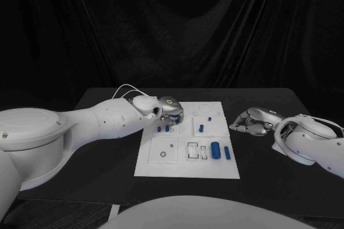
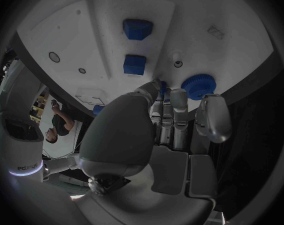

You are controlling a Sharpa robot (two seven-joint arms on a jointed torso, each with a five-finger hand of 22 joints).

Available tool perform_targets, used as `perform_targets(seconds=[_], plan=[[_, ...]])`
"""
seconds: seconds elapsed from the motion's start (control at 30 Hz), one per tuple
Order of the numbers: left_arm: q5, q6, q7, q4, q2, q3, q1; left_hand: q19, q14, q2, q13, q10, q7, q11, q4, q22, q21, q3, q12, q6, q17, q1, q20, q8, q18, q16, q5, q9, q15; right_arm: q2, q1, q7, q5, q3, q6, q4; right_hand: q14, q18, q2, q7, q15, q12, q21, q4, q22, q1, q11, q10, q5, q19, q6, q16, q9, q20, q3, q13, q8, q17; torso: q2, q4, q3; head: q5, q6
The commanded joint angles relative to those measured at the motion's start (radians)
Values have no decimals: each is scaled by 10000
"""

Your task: Assemble the parts on the task board

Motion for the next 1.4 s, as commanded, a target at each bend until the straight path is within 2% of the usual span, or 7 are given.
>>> perform_targets(seconds=[0.03,0.43,0.63,0.73,0.93,1.07,1.4], plan=[[-23,-277,-89,-48,41,1,-66,102,111,100,-20,189,4,21,-12,1677,78,101,-72,137,45,-3,-22,67,-54,78,59,-6,-20,1,-37,-44,-16,7,37,5,727,63,-2,-44,13,36,-16,15,1891,91,6,1065,64,116,11,-25,-3,-4,45,2635,-8,997,2,1,4,-6,1],[-23,-1364,-62,51,-68,2,-142,479,587,262,-27,1503,233,116,-557,1830,664,351,-43,766,304,331,-68,297,-160,365,210,62,39,-14,-70,-38,-16,7,70,-18,723,66,11,-45,12,36,-31,16,1886,94,5,1065,67,111,15,-35,-2,-4,52,2635,-6,979,0,-3,3,4,1],[-23,-1864,-115,640,-424,4,-110,594,756,246,-48,1784,276,140,-676,1877,847,384,-152,857,354,364,-90,285,-193,406,187,42,76,-25,-81,-40,-16,7,88,-26,723,66,11,-45,12,36,-31,16,1886,94,5,1065,67,111,15,-35,-2,-4,52,2635,-6,979,-5,4,4,-35,1],[-23,-1991,-214,1100,-696,5,75,599,788,214,-109,1919,248,137,-709,1864,817,479,-366,784,155,326,-108,143,-185,280,-140,-43,79,-38,-85,-47,-16,7,98,-33,721,69,26,-47,11,36,-45,16,1882,100,4,1065,69,106,20,-39,-1,-5,61,2635,-4,971,-9,7,2,-25,1],[-23,-1723,-359,1874,-1221,5,653,549,735,171,-174,1878,235,117,-673,1833,703,534,-579,732,-49,231,-114,40,-164,145,-309,-103,83,-50,-89,-57,-16,7,112,-42,721,69,26,-47,11,36,-45,16,1882,100,4,1065,69,106,20,-39,-1,-5,61,2635,-4,971,-17,17,6,-31,1],[-23,-1333,-421,2197,-1516,5,895,486,664,148,-219,1842,202,97,-628,1801,579,560,-733,716,-190,154,-112,-18,-143,46,-474,-139,79,-33,-99,-55,-16,7,121,-56,721,69,26,-47,11,36,-45,16,1882,100,4,1065,69,106,20,-39,-1,-5,61,2635,-4,971,-27,11,5,-6,1],[-23,-494,-497,2321,-1780,0,992,380,522,89,-259,1725,87,3,-564,1754,389,565,-935,596,-412,57,-107,-134,-112,-100,-563,-201,99,-31,-122,-61,-16,7,130,-47,721,70,30,-48,10,36,-48,10,1882,110,3,1065,69,106,23,-39,-1,-6,66,2635,-3,971,-20,-5,11,-28,1]])
